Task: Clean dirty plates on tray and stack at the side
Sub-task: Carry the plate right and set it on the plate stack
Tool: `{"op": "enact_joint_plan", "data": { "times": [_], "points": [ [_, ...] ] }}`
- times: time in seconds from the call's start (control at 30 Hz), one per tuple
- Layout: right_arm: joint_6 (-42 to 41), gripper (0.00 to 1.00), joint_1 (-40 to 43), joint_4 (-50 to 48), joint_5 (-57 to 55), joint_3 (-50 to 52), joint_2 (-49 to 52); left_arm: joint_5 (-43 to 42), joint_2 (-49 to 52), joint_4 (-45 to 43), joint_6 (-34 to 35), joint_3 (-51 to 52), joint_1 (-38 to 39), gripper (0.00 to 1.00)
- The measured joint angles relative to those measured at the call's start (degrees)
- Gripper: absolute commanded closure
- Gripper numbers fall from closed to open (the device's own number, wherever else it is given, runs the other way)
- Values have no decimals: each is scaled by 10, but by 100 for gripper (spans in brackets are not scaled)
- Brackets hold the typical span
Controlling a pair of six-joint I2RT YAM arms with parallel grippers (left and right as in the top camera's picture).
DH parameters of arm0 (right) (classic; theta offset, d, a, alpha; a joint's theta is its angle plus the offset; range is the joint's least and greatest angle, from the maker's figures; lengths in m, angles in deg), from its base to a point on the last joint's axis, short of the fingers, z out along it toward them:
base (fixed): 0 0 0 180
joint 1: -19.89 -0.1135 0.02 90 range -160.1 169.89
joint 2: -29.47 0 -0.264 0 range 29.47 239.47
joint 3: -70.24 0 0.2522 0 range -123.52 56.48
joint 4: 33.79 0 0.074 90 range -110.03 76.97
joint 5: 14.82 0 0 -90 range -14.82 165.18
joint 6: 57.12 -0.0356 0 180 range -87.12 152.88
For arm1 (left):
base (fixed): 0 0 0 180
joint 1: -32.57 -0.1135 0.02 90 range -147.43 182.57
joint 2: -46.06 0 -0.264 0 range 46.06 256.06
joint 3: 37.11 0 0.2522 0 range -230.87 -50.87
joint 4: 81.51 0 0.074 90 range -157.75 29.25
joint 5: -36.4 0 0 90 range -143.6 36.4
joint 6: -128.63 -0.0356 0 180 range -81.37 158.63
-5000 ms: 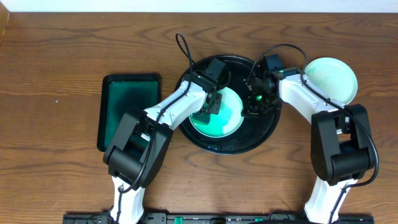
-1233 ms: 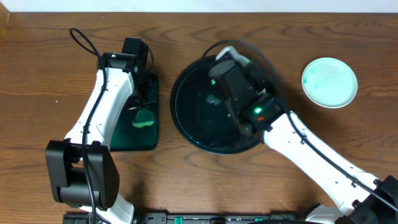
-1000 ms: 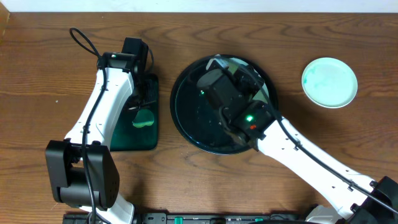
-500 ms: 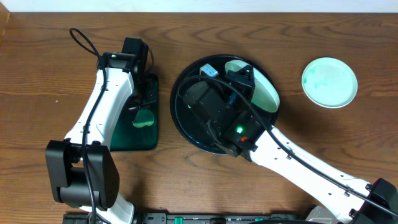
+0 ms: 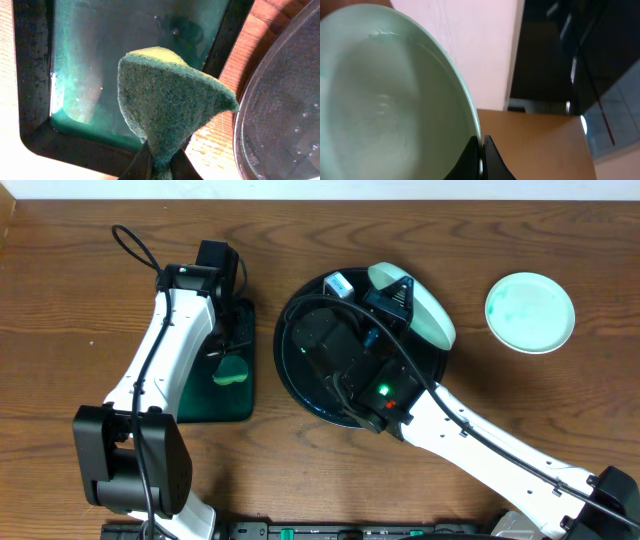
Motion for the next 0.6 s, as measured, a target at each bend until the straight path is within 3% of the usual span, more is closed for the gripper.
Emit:
{"op": "enact_joint_plan", "data": {
  "times": [0.23,0.3,0.43,0.5,0.6],
  "points": [
    [-54,99,1,11,11,-1,0,0,0,0,0,0,0,92],
    [-117,99,6,58,57,-1,0,0,0,0,0,0,0,92],
    [-356,99,61,158,259,0,0,0,0,2,0,0,0,92],
    [-466,99,106,163,353,0,1,0,0,2,0,0,0,92],
    [-559,99,163,160,437,0,1,0,1,2,0,0,0,92]
  ]
}}
